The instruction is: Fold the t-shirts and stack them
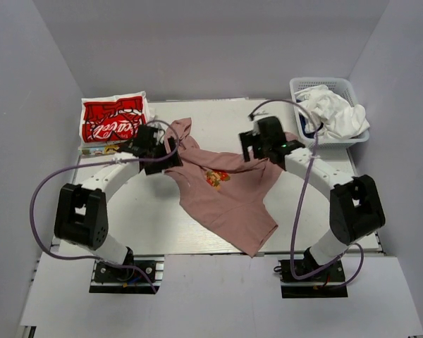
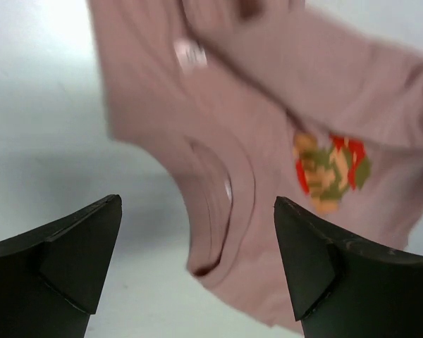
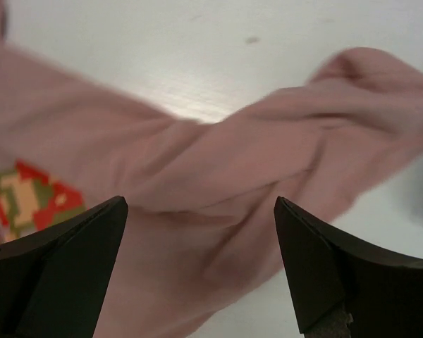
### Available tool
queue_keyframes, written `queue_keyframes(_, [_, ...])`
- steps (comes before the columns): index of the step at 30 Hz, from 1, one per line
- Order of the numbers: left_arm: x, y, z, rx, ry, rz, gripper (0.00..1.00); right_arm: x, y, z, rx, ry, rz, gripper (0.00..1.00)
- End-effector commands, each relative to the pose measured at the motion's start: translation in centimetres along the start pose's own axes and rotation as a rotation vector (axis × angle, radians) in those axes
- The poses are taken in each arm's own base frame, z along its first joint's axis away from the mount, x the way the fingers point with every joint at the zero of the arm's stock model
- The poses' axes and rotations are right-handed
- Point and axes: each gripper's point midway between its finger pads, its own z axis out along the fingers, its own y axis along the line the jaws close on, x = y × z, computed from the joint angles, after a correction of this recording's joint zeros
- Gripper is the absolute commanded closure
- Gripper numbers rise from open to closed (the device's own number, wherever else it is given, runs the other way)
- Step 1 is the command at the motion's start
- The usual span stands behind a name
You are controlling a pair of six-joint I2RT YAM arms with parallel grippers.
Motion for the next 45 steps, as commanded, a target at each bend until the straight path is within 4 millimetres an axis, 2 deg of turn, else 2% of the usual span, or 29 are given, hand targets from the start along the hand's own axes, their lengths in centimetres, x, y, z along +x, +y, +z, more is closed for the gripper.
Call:
queue_keyframes(1, [4.5, -2.6, -1.3, 0.218, 0.059, -0.036, 0.01, 1.6, 7.1, 0.0, -0.238, -0.034, -0.323, 0.10])
queue_keyframes(2, [4.9, -2.9, -1.8, 0.251, 0.050, -0.030, 0.01, 2.4, 8.0, 1.0, -0.254, -0.021, -0.350, 0.10])
queue_keyframes(4, [5.9, -4.2, -2.8, 0.348, 0.044, -0.036, 0.01, 1.6, 10.6, 1.3, -0.300, -0.055, -0.445, 0.10])
queue_keyframes(5, [6.3, -5.1, -3.4, 0.407, 0.057, -0.027, 0.01, 3.1, 11.3, 3.0, -0.310, -0.009, -0.483, 0.10])
queue_keyframes(6, [6.6, -5.4, -3.4, 0.433, 0.064, -0.023, 0.01, 2.1, 12.0, 3.2, -0.312, -0.029, -0.494, 0.10])
queue_keyframes(10, [7.3, -6.7, -3.6, 0.514, 0.048, -0.011, 0.01, 2.5, 14.6, 6.7, -0.278, -0.011, -0.566, 0.11])
queue_keyframes(11, [7.8, -7.0, -3.2, 0.530, 0.070, -0.005, 0.01, 1.4, 13.9, 7.7, -0.194, -0.021, -0.564, 0.15])
queue_keyframes(14, [8.3, -9.1, -3.3, 0.631, 0.110, 0.022, 0.01, 1.2, 13.2, 9.7, -0.106, -0.013, -0.544, 0.28])
queue_keyframes(18, [10.1, -9.7, -1.7, 0.631, 0.163, 0.039, 0.01, 1.2, 12.8, 10.6, -0.061, -0.009, -0.497, 0.73])
queue_keyframes(20, [11.9, -9.6, -0.3, 0.598, 0.214, 0.042, 0.01, 0.9, 13.7, 10.3, -0.096, -0.032, -0.479, 0.79])
queue_keyframes(23, [14.6, -8.8, 1.9, 0.522, 0.289, 0.034, 0.01, -1.6, 13.9, 9.1, -0.110, -0.112, -0.424, 0.89])
queue_keyframes(25, [15.6, -8.3, 2.7, 0.468, 0.330, 0.021, 0.01, -2.5, 13.7, 8.6, -0.102, -0.135, -0.398, 1.00])
queue_keyframes(26, [15.7, -7.8, 3.2, 0.436, 0.340, 0.015, 0.01, -3.1, 13.2, 8.6, -0.079, -0.147, -0.373, 1.00])
queue_keyframes(30, [16.6, -6.0, 4.5, 0.267, 0.376, 0.046, 0.01, -8.0, 10.6, 8.0, 0.023, -0.235, -0.305, 1.00])
queue_keyframes(31, [17.0, -4.7, 5.0, 0.199, 0.376, 0.055, 0.01, -9.2, 10.1, 8.6, 0.044, -0.248, -0.285, 1.00])
queue_keyframes(32, [16.9, -4.3, 5.0, 0.173, 0.378, 0.055, 0.01, -10.2, 8.0, 9.3, 0.085, -0.250, -0.252, 1.00])
queue_keyframes(33, [17.7, -3.3, 4.8, 0.121, 0.401, 0.074, 0.01, -13.6, 6.9, 9.1, 0.151, -0.301, -0.178, 1.00])
queue_keyframes(34, [18.0, -2.8, 4.7, 0.098, 0.413, 0.074, 0.01, -14.7, 6.1, 9.6, 0.164, -0.315, -0.150, 1.00])
queue_keyframes(35, [18.4, -2.2, 4.7, 0.074, 0.429, 0.074, 0.01, -14.4, 4.3, 11.4, 0.204, -0.286, -0.132, 1.00])
queue_keyframes(36, [18.9, -1.8, 4.3, 0.055, 0.454, 0.071, 0.01, -12.6, 2.0, 14.0, 0.256, -0.215, -0.113, 1.00])
queue_keyframes(37, [19.0, -1.4, 4.3, 0.038, 0.457, 0.073, 0.01, -19.8, 1.0, 11.9, 0.277, -0.363, -0.046, 1.00])
queue_keyframes(38, [19.4, -1.2, 4.2, 0.032, 0.464, 0.072, 0.01, -16.7, -0.8, 16.5, 0.318, -0.284, -0.061, 1.00])
queue_keyframes(39, [19.6, -1.1, 4.1, 0.033, 0.478, 0.069, 0.01, -17.6, -1.7, 17.2, 0.333, -0.302, -0.052, 0.98])
queue_keyframes(40, [20.0, -1.0, 4.2, 0.035, 0.493, 0.076, 0.01, -21.1, -4.5, 16.5, 0.369, -0.405, 0.000, 0.89])
queue_keyframes(41, [20.3, -1.0, 3.9, 0.038, 0.512, 0.072, 0.01, -21.2, -5.0, 17.6, 0.358, -0.421, -0.011, 0.69])
queue_keyframes(42, [20.6, -1.0, 3.9, 0.040, 0.525, 0.069, 0.01, -20.4, -5.4, 18.2, 0.354, -0.412, -0.026, 0.57])
queue_keyframes(43, [20.8, -1.0, 3.8, 0.042, 0.537, 0.066, 0.01, -23.2, -6.0, 17.2, 0.354, -0.548, 0.016, 0.47])
queue_keyframes(44, [21.0, -0.8, 3.9, 0.039, 0.545, 0.074, 0.01, -24.3, -6.7, 15.9, 0.363, -0.585, 0.039, 0.38])
queue_keyframes(45, [21.0, -0.8, 3.9, 0.039, 0.545, 0.074, 0.01, -24.4, -6.6, 15.3, 0.353, -0.592, 0.042, 0.10])
